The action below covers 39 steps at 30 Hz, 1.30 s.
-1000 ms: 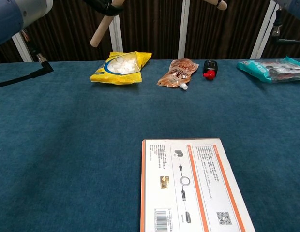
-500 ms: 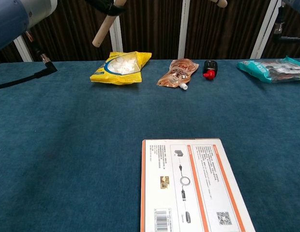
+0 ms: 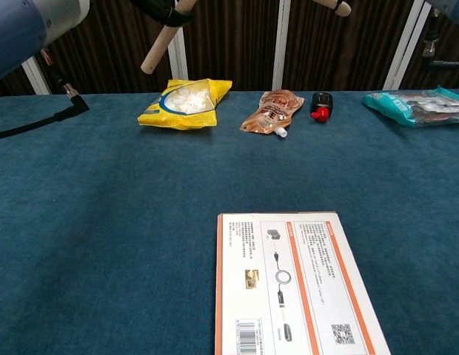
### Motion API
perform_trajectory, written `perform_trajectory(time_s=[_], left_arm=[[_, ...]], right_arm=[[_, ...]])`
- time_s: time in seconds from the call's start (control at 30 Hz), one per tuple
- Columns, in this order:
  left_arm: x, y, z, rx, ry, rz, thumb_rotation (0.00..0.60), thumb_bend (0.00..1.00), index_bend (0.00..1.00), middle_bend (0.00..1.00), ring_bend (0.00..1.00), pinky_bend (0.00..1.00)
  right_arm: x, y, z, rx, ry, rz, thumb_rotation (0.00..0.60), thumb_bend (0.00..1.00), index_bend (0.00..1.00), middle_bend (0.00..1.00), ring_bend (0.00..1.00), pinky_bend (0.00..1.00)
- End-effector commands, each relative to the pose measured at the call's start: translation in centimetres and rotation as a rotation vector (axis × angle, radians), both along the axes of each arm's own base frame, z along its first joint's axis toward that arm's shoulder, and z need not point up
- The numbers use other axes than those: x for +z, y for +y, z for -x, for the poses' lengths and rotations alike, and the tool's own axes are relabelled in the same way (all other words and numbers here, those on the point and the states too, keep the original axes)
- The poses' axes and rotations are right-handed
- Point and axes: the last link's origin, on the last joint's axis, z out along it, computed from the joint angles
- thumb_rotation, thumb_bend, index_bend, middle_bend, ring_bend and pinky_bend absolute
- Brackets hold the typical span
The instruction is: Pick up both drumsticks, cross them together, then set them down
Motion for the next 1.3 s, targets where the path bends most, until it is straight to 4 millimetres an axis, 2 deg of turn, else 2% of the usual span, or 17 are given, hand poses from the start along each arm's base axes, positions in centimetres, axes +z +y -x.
perform_trajectory(time_s=[0.03,0.2,0.33,0.4,0.5,0.7,0.87,0.97,1.1,1.3], left_arm=[[-0.1,0.1,0.2,0.005,0.009,0.001,0.600,0.47,0.66,0.61,0.12,0.03],[0.0,-0.1,0.9,-0.009,0.048,0.010,0.600,0.47,0.66,0.61,0.12,0.02],[1.0,-0.3,3.1,-0.033,0.114,-0.001,0.600,0.47,0.66,0.61,0.12,0.02],[1.7,-0.3,4.9,-0.033,0.158,-0.003,0.600,0.47,0.66,0.61,0.12,0.02],[3.0,0.2,8.7,0.005,0.246,-0.020,0.600,0.47,0.66,0.61,0.12,0.02],[3.9,1.2,14.6,0.088,0.309,0.012,0.600,0.47,0.65,0.61,0.12,0.02],[2.9,2.0,18.3,0.136,0.358,0.080,0.600,0.47,0.65,0.60,0.12,0.02],[1.8,2.5,19.6,0.125,0.415,0.102,0.600,0.47,0.65,0.60,0.12,0.02],[0.1,3.1,20.7,0.093,0.500,0.130,0.600,0.47,0.65,0.60,0.12,0.02],[-2.3,3.4,21.5,0.055,0.623,0.164,0.600,0.47,0.65,0.60,0.12,0.02]], right_arm=[[0.1,0.0,0.1,-0.001,-0.001,0.002,0.600,0.49,0.71,0.63,0.38,0.02],[0.6,-0.4,1.1,-0.028,-0.001,0.016,0.600,0.49,0.71,0.63,0.38,0.02],[1.3,-0.9,3.2,-0.080,-0.016,0.027,0.600,0.49,0.71,0.63,0.38,0.02],[1.4,-1.2,4.5,-0.105,-0.013,0.031,0.600,0.49,0.71,0.63,0.38,0.02],[1.2,-1.2,6.9,-0.137,0.004,0.027,0.600,0.49,0.71,0.63,0.38,0.02],[-1.0,-0.4,10.6,-0.121,0.086,0.029,0.600,0.49,0.71,0.63,0.38,0.02],[-3.7,0.3,12.5,-0.085,0.188,0.029,0.600,0.49,0.71,0.63,0.38,0.02],[-5.5,0.5,13.4,-0.053,0.295,0.031,0.600,0.49,0.71,0.63,0.38,0.02],[-7.7,0.7,14.2,-0.049,0.355,0.006,0.600,0.49,0.71,0.63,0.38,0.02],[-9.7,0.1,15.0,-0.078,0.396,-0.015,0.600,0.49,0.72,0.63,0.38,0.02]])
